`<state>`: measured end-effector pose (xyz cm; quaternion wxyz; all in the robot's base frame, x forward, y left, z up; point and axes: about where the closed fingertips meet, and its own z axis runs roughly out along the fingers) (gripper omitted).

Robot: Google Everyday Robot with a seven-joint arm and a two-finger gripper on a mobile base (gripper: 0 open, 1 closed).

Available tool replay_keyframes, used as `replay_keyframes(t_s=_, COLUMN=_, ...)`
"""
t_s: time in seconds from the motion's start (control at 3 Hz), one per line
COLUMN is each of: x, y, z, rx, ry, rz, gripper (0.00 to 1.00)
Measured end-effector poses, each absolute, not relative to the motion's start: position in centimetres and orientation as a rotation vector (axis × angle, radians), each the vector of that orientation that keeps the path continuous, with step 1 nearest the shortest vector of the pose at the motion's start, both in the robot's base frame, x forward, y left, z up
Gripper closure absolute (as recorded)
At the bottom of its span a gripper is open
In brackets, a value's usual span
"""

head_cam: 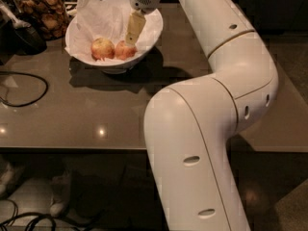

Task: Pick apple from white bowl

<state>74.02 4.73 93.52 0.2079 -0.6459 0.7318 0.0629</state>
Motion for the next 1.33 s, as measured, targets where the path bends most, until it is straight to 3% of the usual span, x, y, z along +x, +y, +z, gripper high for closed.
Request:
replay_keyframes(t_s=0.67, x=74.4, y=5.3, z=91.8, rx=-1.81, ry=2.068, rz=0.192, gripper=0.37)
replay_keyframes(t_s=1.33, x=74.6, y=5.7, z=90.6, rx=-1.819, ry=2.089, rz=0.21, gripper=0.37)
